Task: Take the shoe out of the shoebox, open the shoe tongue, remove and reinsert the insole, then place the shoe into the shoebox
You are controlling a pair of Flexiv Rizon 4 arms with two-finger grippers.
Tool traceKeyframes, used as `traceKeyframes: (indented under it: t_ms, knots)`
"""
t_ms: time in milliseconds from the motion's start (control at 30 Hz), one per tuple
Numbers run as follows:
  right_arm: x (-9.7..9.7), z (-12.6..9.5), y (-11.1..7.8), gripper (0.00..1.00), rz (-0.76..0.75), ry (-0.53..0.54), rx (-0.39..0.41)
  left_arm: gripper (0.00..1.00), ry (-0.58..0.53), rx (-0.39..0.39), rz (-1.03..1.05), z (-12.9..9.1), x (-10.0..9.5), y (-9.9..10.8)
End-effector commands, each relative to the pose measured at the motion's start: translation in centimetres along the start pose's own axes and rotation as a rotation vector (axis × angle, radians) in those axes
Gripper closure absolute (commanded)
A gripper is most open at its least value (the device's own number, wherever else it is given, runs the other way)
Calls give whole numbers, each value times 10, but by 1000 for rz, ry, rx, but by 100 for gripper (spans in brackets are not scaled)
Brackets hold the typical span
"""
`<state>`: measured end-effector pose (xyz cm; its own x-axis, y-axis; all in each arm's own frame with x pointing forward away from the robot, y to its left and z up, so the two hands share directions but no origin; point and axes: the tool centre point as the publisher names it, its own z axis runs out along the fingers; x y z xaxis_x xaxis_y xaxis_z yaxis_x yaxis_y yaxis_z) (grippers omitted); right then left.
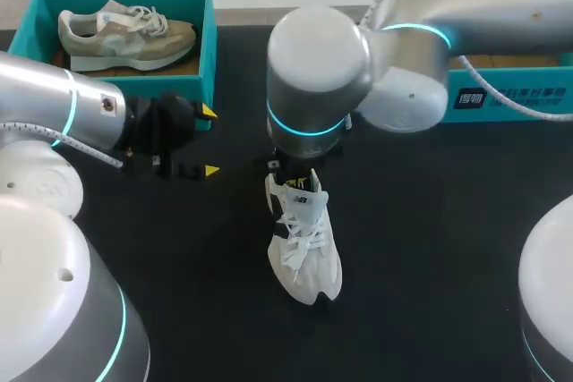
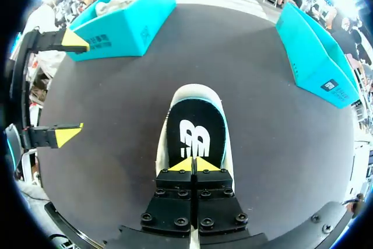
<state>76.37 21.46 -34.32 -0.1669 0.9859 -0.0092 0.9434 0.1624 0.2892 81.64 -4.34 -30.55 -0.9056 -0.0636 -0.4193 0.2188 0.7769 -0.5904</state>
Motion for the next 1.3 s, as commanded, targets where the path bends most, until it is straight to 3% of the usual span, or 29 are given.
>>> traceKeyframes:
  t_ms: [33,333,533,700,1033,1300]
  knots:
    - [7,19,0,100,-17,-40,22,0,0,-3,0,0,0,-1]
    - [5,36,-8,100,-28,-52,73,0,0,-3,0,0,0,-1]
    - [3,8,0,100,-22,-98,4,0,0,-3,0,0,0,-1]
    - [-1,1,16,100,-28,-134,-63,0,0,-3,0,0,0,-1]
    - [-7,26,45,100,-42,-139,-141,0,0,-3,0,0,0,-1]
    - [-6,56,31,100,-50,-107,-75,0,0,-3,0,0,0,-1]
